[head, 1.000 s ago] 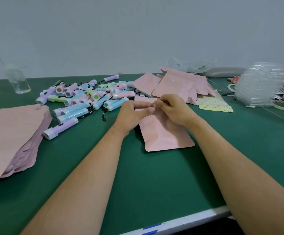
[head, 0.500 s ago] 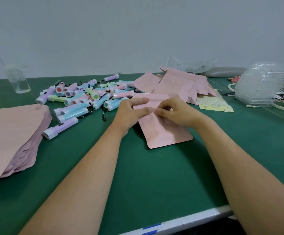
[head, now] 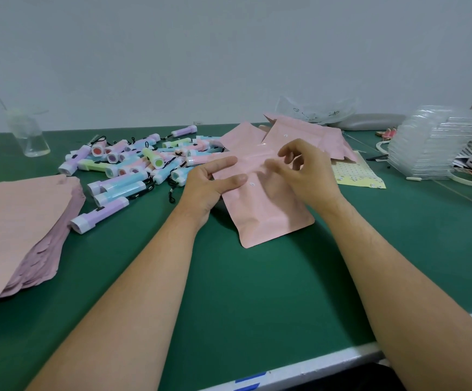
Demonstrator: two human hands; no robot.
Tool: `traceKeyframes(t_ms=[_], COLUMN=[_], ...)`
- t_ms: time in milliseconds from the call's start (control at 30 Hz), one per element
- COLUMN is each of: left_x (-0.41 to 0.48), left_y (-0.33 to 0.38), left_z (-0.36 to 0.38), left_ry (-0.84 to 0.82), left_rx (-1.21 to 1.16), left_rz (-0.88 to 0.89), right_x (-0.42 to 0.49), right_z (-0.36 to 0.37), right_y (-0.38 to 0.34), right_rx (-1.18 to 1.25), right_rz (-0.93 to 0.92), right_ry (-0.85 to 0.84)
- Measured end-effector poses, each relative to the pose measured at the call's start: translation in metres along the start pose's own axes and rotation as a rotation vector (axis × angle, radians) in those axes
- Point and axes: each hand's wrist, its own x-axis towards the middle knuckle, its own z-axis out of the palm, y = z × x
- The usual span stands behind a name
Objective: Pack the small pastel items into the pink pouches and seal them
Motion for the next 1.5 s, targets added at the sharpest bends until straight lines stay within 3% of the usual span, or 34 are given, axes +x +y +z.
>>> traceKeyframes(t_ms=[167, 300, 400, 500, 600, 733, 833, 1067, 1267, 1500], left_x=[-0.001, -0.002, -0.003, -0.006, -0.008, -0.014, -0.013, -0.012, -0.01, -0.009], left_y=[0.004, 0.01, 0.014, 0.015, 0.015, 0.014, 0.011, 0.006, 0.005, 0.01], left_z=[-0.005, -0.015, -0.021, -0.023, -0.029, -0.032, -0.026, -0.023, -0.023, -0.023], left_ry=[0.115, 0.218, 0.297, 0.33, 0.219, -0.038, -0.027, 0.048, 0.038, 0.068], left_rx=[-0.234, -0.488, -0.596, -0.564, -0.573, -0.359, -0.272, -0.262, -0.251, -0.298], left_rz=[0.0, 0.016, 0.042, 0.08, 0.129, 0.031, -0.048, -0.044, -0.049, -0.09], right_x=[0.001, -0.007, -0.015, -0.021, -0.021, 0.002, 0.026, 0.066, 0.107, 0.11], right_z=[-0.004, 0.001, 0.014, 0.029, 0.038, 0.036, 0.027, 0.023, 0.014, 0.012], right_y=[0.0, -0.008, -0.015, -0.023, -0.03, -0.031, -0.026, -0.006, 0.006, 0.025], right_rx=[0.071, 0.409, 0.588, 0.632, 0.649, 0.663, 0.63, 0.67, 0.868, 0.962], right_rz=[0.173, 0.425, 0.419, 0.377, 0.405, 0.483, 0.495, 0.567, 0.649, 0.824], right_ry=[0.014, -0.334, -0.542, -0.629, -0.504, -0.094, 0.065, 0.137, 0.231, 0.178])
